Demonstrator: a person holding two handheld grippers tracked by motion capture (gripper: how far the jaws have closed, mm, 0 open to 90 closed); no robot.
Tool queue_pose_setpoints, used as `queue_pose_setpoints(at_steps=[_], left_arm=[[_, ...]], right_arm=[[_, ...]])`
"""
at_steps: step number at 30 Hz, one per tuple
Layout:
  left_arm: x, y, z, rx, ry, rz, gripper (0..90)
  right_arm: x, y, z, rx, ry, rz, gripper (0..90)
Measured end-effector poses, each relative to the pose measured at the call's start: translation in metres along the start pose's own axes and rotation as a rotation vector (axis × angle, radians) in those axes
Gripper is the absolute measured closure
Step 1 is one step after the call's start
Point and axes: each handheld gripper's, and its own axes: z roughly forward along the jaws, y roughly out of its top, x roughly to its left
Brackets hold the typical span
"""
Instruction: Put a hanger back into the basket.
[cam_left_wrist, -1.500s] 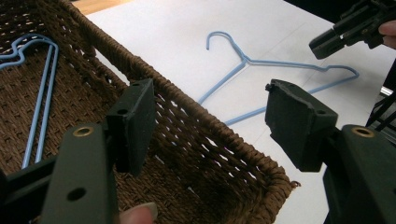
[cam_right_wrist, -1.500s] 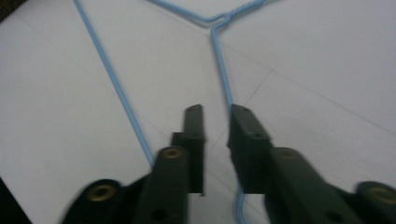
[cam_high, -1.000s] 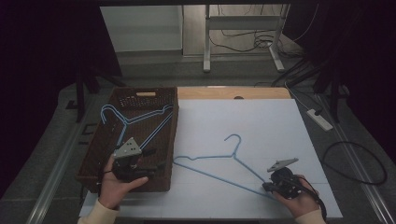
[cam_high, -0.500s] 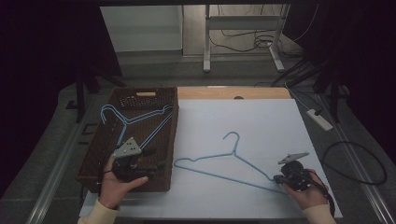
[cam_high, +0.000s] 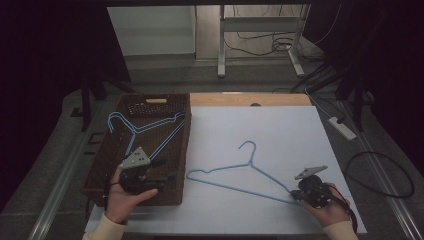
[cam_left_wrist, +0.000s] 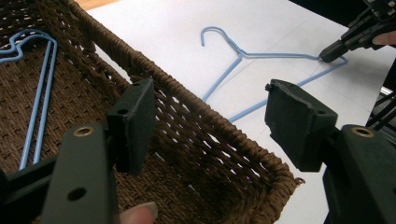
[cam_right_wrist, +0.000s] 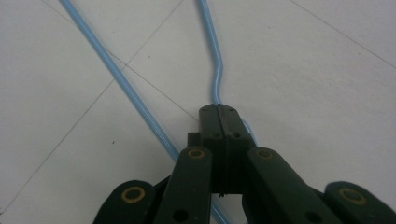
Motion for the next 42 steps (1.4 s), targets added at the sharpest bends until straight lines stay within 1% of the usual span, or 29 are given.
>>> queue_pose_setpoints(at_steps=[5,6,8,10,15,17,19,21,22,23,24,25,26,27,28,29,30,31,32,36,37,38,39,41,42], left_arm=[[-0.001,0.001,-0.001,-0.004,-0.001,0.001,34.7],[-0.001,0.001,0.000,-0.003,-0.001,0.003,34.7],[-0.001,0.001,0.000,-0.002,0.000,0.004,34.7],[-0.002,0.001,0.000,-0.002,-0.001,0.005,34.7],[-0.002,0.001,0.000,-0.003,-0.002,0.004,34.7],[-0.002,0.001,0.000,-0.003,-0.002,0.004,34.7],[-0.002,0.001,0.001,-0.003,-0.003,0.004,34.7],[-0.003,0.001,0.001,-0.001,-0.004,0.005,34.7],[-0.003,0.002,0.001,-0.001,-0.004,0.007,34.7],[-0.003,0.002,0.001,-0.001,-0.004,0.007,34.7],[-0.003,0.002,0.002,-0.001,-0.004,0.006,34.7],[-0.003,0.002,0.002,-0.001,-0.004,0.006,34.7],[-0.003,0.001,0.002,0.000,-0.005,0.005,34.7],[-0.003,0.001,0.002,0.000,-0.005,0.005,34.7],[-0.003,0.001,0.002,-0.001,-0.005,0.006,34.7],[-0.003,0.001,0.002,-0.001,-0.005,0.006,34.7],[-0.003,0.001,0.002,-0.001,-0.006,0.006,34.7],[-0.003,0.001,0.002,-0.001,-0.007,0.006,34.7],[-0.004,0.001,0.002,-0.001,-0.008,0.006,34.7],[-0.004,0.001,0.002,-0.001,-0.009,0.007,34.7],[-0.004,0.001,0.002,-0.001,-0.009,0.007,34.7],[-0.004,0.001,0.002,-0.001,-0.010,0.008,34.7],[-0.004,0.001,0.002,-0.001,-0.009,0.009,34.7],[-0.004,0.001,0.002,-0.002,-0.010,0.009,34.7],[-0.004,0.001,0.002,-0.001,-0.010,0.010,34.7]], right_arm=[[-0.007,-0.001,0.000,-0.008,-0.019,0.015,90.0],[-0.014,-0.001,0.000,-0.014,-0.028,0.036,90.0],[-0.020,-0.001,0.000,-0.018,-0.028,0.048,90.0],[-0.022,0.000,0.001,-0.020,-0.028,0.051,90.0],[-0.035,0.003,0.002,-0.022,-0.068,0.065,90.0],[-0.041,0.004,0.003,-0.024,-0.071,0.077,90.0],[-0.045,0.005,0.003,-0.025,-0.067,0.078,90.0],[-0.044,0.008,0.004,-0.026,-0.069,0.047,90.0],[-0.043,0.010,0.004,-0.035,-0.056,0.031,90.0],[-0.043,0.010,0.004,-0.035,-0.056,0.031,90.0],[-0.038,0.019,0.001,-0.065,-0.021,-0.013,86.3],[-0.036,0.023,0.001,-0.076,-0.010,-0.022,82.9],[-0.033,0.031,0.000,-0.089,0.013,-0.045,78.8],[-0.033,0.031,0.000,-0.089,0.013,-0.045,78.8],[-0.030,0.043,0.001,-0.088,0.017,-0.089,73.6],[-0.030,0.043,0.001,-0.088,0.017,-0.089,73.6],[-0.027,0.058,0.003,-0.072,0.041,-0.117,65.2],[-0.027,0.058,0.003,-0.072,0.041,-0.117,65.2],[-0.024,0.070,0.008,-0.043,0.063,-0.140,56.2],[-0.020,0.090,0.019,0.010,0.072,-0.185,51.1],[-0.020,0.090,0.019,0.010,0.072,-0.185,51.1],[-0.019,0.093,0.021,0.021,0.072,-0.190,50.7],[-0.018,0.100,0.025,0.038,0.065,-0.208,50.7],[-0.017,0.107,0.030,0.054,0.069,-0.224,50.7],[-0.016,0.113,0.034,0.070,0.067,-0.235,51.4]])
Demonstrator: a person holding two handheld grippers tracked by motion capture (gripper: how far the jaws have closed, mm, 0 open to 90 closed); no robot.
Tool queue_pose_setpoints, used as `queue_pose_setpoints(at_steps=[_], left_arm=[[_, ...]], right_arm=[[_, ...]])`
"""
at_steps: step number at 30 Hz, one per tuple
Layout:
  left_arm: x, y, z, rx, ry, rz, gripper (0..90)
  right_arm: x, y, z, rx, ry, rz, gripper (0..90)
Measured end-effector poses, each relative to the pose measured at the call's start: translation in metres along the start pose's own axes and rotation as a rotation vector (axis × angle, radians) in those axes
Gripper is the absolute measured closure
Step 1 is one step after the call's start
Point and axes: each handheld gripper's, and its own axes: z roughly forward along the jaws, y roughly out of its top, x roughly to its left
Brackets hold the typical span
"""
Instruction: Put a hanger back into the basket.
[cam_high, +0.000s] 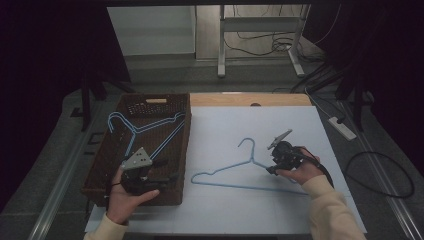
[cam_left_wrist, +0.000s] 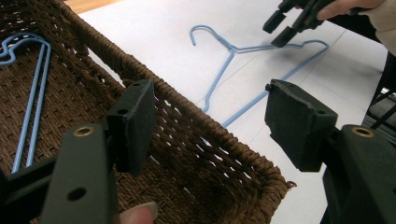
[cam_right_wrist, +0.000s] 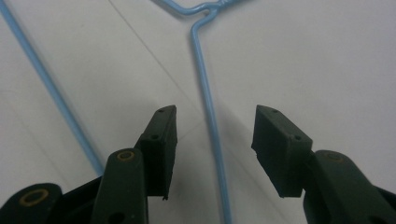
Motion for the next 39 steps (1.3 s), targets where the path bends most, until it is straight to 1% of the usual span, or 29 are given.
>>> queue_pose_setpoints(at_steps=[1,2,3,5,11,13,14,16,19,20,23,25,26,27,30,31,33,36,39], left_arm=[[0.000,0.000,0.000,0.000,0.000,0.000,34.7],[0.000,0.000,0.000,0.001,-0.001,-0.001,34.7],[0.000,0.000,0.001,0.002,0.000,0.000,34.6],[0.000,0.000,0.001,0.003,-0.001,0.000,34.6],[0.000,-0.001,0.002,0.002,-0.001,-0.001,34.6],[0.000,-0.001,0.002,0.003,0.000,-0.001,34.6],[0.000,-0.001,0.002,0.003,0.000,0.000,34.6],[0.001,-0.001,0.002,0.004,0.000,-0.001,34.6],[0.001,-0.001,0.002,0.005,0.001,0.000,34.6],[0.001,-0.001,0.002,0.005,0.002,-0.001,34.6],[0.001,-0.001,0.002,0.007,0.002,0.001,34.6],[0.001,-0.001,0.002,0.007,0.001,0.001,34.6],[0.001,-0.001,0.002,0.007,0.002,0.002,34.6],[0.001,-0.001,0.002,0.005,0.002,0.001,34.6],[0.001,-0.001,0.001,0.005,0.004,0.002,34.6],[0.001,-0.001,0.001,0.005,0.004,0.002,34.6],[0.001,-0.001,0.001,0.004,0.003,0.003,34.7],[0.000,0.000,0.001,0.004,0.001,0.004,34.7],[0.000,0.000,0.001,0.003,0.001,0.002,34.7]], right_arm=[[0.000,0.000,0.000,0.000,0.000,0.000,51.4],[0.000,0.002,0.002,0.012,0.004,-0.005,51.7],[-0.001,0.007,0.005,0.035,0.003,-0.012,52.5],[-0.002,0.012,0.010,0.062,0.008,-0.021,55.1],[-0.002,0.022,0.021,0.150,0.001,-0.054,62.2],[-0.003,0.025,0.023,0.167,0.018,-0.064,65.2],[-0.003,0.025,0.023,0.167,0.018,-0.064,65.2],[-0.004,0.028,0.024,0.195,0.038,-0.065,70.4],[-0.003,0.033,0.026,0.232,0.050,-0.068,74.2],[-0.003,0.035,0.026,0.248,0.054,-0.073,75.0],[-0.002,0.039,0.028,0.272,0.056,-0.102,78.2],[-0.002,0.040,0.028,0.278,0.055,-0.122,81.6],[-0.001,0.040,0.028,0.281,0.058,-0.131,84.9],[0.000,0.040,0.028,0.279,0.059,-0.152,87.0],[0.004,0.038,0.028,0.268,0.039,-0.198,87.7],[0.004,0.038,0.028,0.268,0.039,-0.198,87.7],[0.006,0.037,0.027,0.260,0.026,-0.221,87.9],[0.009,0.034,0.023,0.241,-0.005,-0.271,88.1],[0.010,0.029,0.014,0.184,-0.008,-0.291,88.1]])
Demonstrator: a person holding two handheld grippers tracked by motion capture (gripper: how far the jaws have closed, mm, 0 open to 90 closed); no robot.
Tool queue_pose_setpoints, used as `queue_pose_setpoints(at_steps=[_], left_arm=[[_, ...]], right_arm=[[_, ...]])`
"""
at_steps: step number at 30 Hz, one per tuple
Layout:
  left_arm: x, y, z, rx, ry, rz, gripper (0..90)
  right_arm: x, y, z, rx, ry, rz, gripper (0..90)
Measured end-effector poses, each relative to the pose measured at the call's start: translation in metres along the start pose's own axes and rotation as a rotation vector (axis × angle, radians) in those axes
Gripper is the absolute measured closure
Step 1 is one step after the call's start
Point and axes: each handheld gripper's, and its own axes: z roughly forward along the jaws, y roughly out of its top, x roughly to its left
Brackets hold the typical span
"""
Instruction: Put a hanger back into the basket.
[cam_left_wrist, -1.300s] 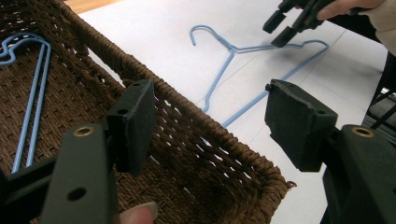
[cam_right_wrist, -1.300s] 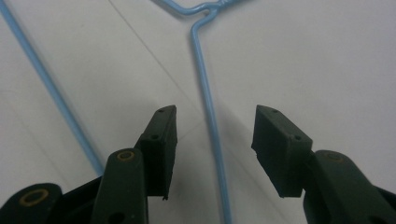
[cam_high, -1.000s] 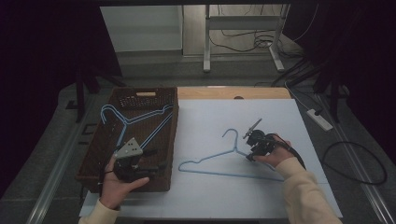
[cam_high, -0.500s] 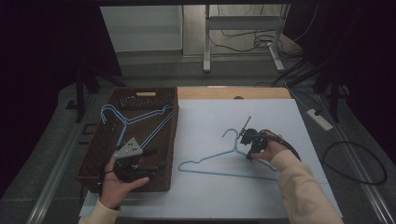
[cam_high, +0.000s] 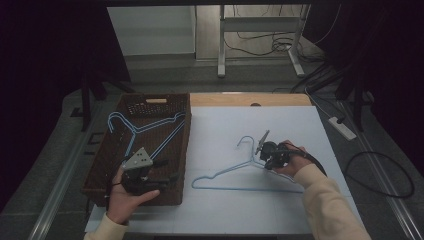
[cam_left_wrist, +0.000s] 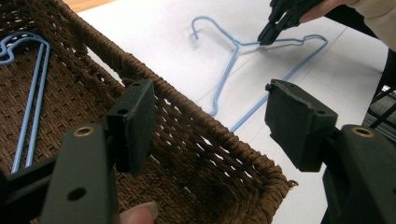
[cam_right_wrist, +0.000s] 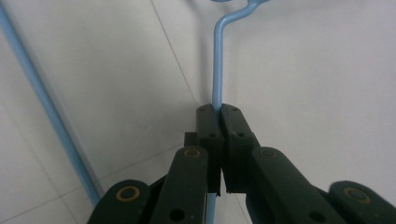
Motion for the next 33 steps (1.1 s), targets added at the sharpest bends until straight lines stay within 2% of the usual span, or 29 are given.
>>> queue_pose_setpoints(at_steps=[1,2,4,6,13,16,22,26,33], left_arm=[[0.000,0.000,0.000,0.000,0.000,0.000,34.7],[0.000,0.000,0.000,-0.002,0.001,0.000,34.7],[0.000,0.001,0.000,-0.002,-0.001,-0.001,34.7],[-0.002,0.002,0.000,0.000,-0.002,0.005,34.7],[-0.007,0.006,0.005,0.009,-0.012,0.019,34.7],[-0.010,0.008,0.007,0.014,-0.018,0.024,34.7],[-0.021,0.023,0.018,0.044,-0.047,0.046,34.3],[-0.031,0.038,0.031,0.074,-0.081,0.044,33.2],[-0.045,0.055,0.057,0.128,-0.109,0.048,31.4]], right_arm=[[0.000,0.000,0.000,0.000,0.000,0.000,88.1],[0.002,-0.005,-0.006,-0.039,-0.009,-0.015,88.1],[0.003,-0.007,-0.009,-0.055,-0.014,-0.025,88.2],[0.008,-0.014,-0.015,-0.102,-0.025,-0.038,88.2],[0.014,-0.026,-0.025,-0.172,-0.029,-0.026,88.2],[0.016,-0.028,-0.027,-0.184,-0.030,-0.028,88.2],[0.018,-0.030,-0.029,-0.196,-0.031,-0.032,88.2],[0.019,-0.032,-0.030,-0.217,-0.029,-0.033,88.2],[0.021,-0.035,-0.031,-0.226,-0.029,-0.034,88.2]])
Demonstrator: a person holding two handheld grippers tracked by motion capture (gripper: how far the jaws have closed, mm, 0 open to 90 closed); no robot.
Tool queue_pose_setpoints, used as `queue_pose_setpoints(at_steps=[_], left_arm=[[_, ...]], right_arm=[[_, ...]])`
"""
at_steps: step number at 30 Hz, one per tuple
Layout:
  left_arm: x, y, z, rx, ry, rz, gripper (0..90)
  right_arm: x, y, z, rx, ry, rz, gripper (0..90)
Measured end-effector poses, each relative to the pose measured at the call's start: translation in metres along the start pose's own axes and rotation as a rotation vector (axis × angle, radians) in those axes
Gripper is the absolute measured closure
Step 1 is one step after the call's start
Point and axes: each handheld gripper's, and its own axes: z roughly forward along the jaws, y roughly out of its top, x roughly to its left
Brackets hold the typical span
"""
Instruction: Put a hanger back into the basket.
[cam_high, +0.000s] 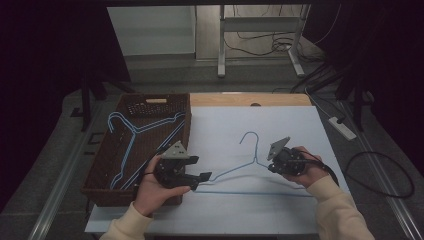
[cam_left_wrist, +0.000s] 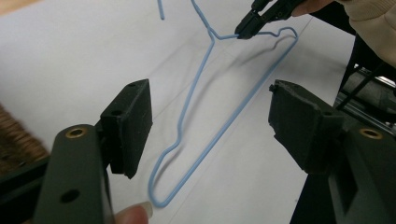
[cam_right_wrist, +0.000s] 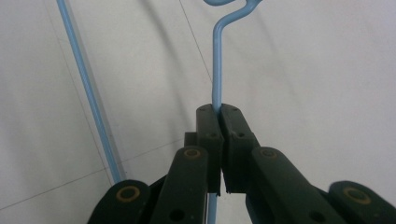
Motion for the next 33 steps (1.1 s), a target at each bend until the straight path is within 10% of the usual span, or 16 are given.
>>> queue_pose_setpoints(at_steps=[17,33], left_arm=[[-0.007,0.014,0.070,0.136,-0.034,-0.003,30.6],[-0.016,0.017,0.112,0.183,0.017,0.047,33.0]], right_arm=[[0.003,-0.001,-0.001,-0.010,0.002,-0.007,88.2],[0.005,-0.001,-0.001,-0.015,0.001,-0.007,88.1]])
